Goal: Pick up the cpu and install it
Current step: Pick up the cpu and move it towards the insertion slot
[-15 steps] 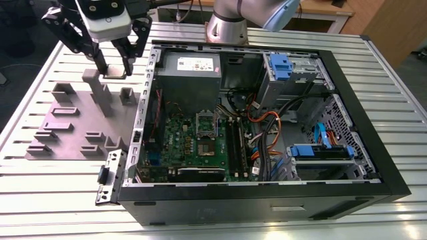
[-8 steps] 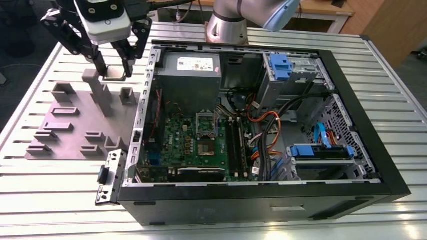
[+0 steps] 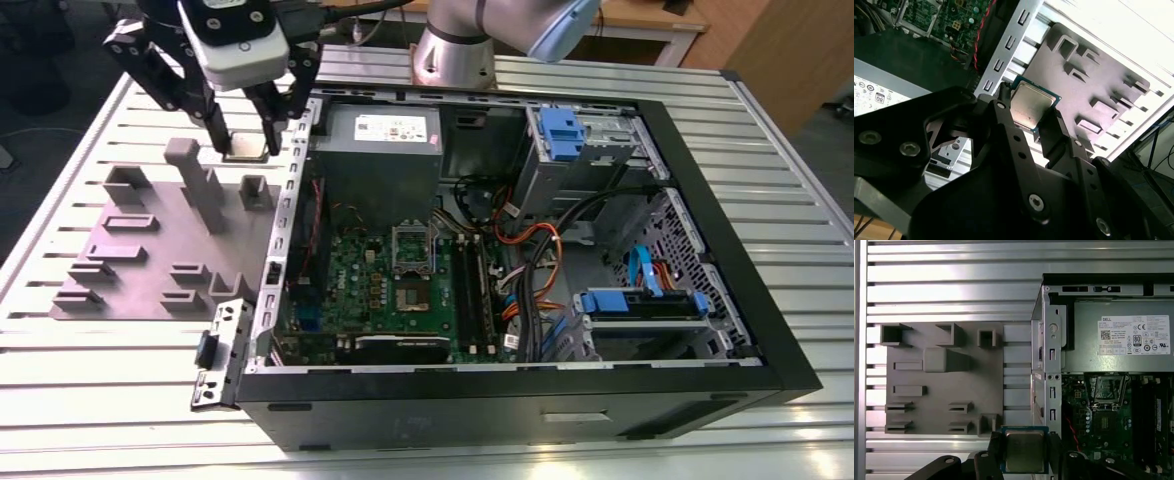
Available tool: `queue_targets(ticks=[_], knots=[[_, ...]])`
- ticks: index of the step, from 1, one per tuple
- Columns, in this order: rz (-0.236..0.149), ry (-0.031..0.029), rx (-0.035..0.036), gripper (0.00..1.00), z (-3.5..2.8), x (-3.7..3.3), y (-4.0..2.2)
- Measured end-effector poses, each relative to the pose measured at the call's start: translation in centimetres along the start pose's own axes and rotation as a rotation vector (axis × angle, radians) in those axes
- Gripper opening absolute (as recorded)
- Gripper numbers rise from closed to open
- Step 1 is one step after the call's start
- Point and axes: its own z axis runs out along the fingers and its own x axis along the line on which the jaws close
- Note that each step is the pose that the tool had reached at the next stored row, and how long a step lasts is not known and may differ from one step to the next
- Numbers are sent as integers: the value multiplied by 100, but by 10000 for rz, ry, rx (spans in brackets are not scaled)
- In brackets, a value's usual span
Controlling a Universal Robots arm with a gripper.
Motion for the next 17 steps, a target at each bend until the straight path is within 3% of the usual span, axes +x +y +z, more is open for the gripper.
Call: queue_targets(ticks=[17], knots=[[0, 0, 0, 47, 0, -44, 1]])
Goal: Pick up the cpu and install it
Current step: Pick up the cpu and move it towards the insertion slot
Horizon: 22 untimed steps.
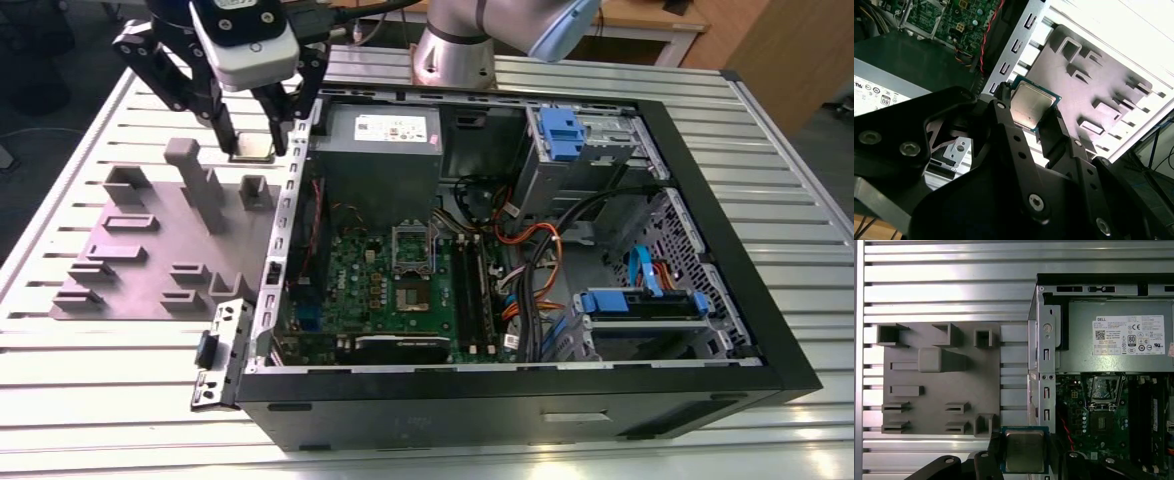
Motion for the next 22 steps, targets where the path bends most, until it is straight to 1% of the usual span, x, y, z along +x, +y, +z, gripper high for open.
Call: queue_targets(ticks=[22], knots=[[1, 0, 0, 47, -1, -85, 2]])
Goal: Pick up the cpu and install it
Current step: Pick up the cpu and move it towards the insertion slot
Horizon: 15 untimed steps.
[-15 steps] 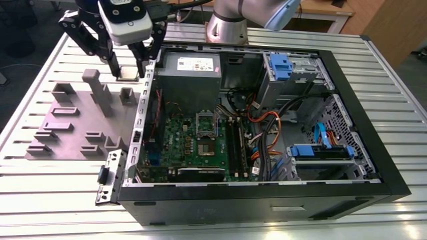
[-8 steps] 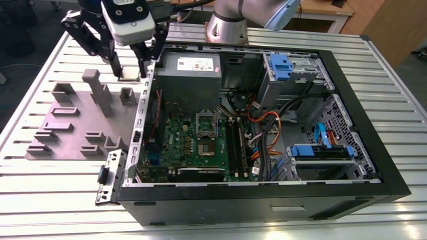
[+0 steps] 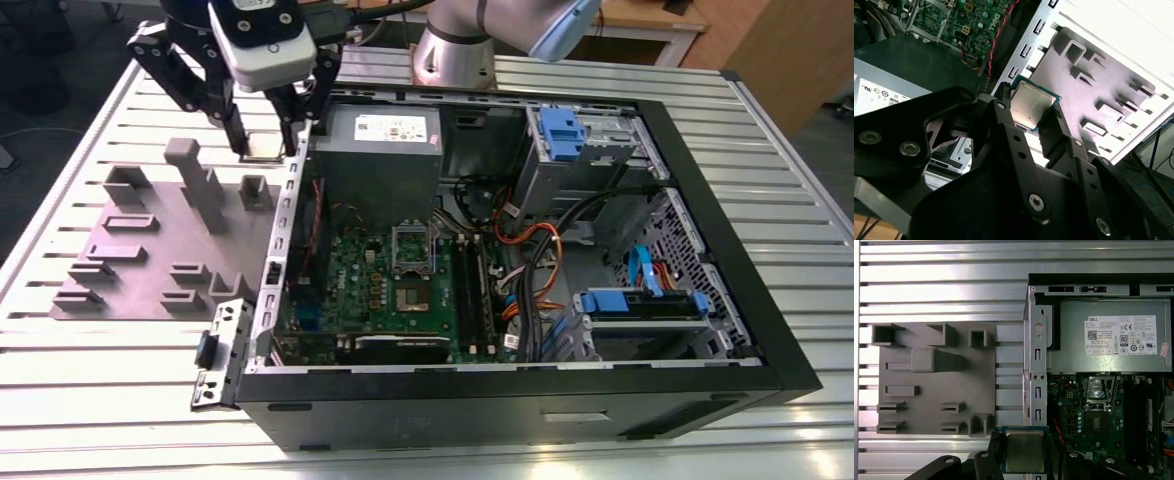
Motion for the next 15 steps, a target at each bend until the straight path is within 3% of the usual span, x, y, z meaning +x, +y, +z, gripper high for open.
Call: queue_targets(ticks=[15], knots=[[0, 0, 0, 47, -1, -83, 2]])
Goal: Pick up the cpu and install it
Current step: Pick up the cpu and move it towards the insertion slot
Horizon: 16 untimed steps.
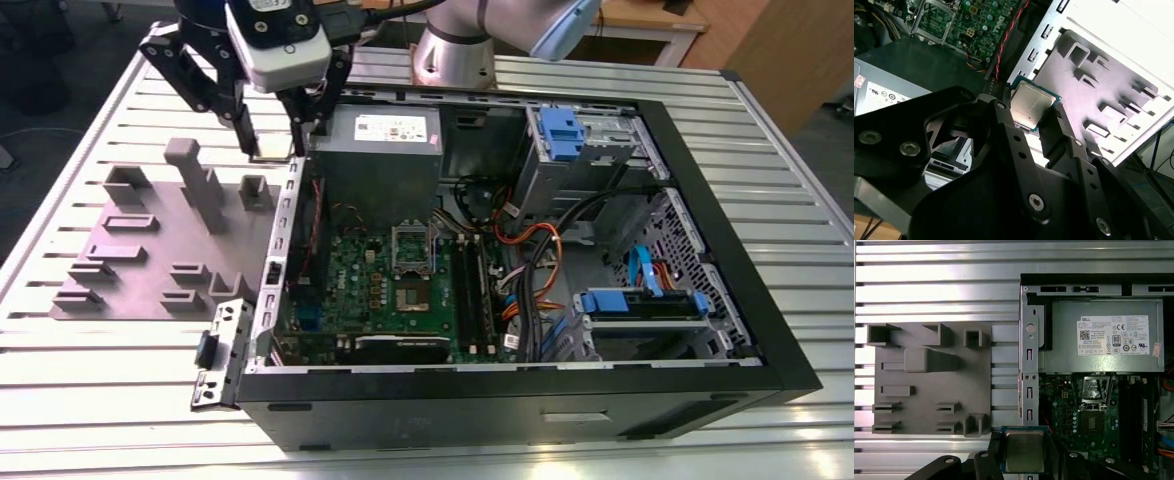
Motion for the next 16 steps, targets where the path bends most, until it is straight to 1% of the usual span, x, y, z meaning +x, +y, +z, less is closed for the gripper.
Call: queue_targets(ticks=[8, 16], knots=[[0, 0, 0, 47, 0, -32, 1], [0, 0, -1, 47, 0, -50, 1]])
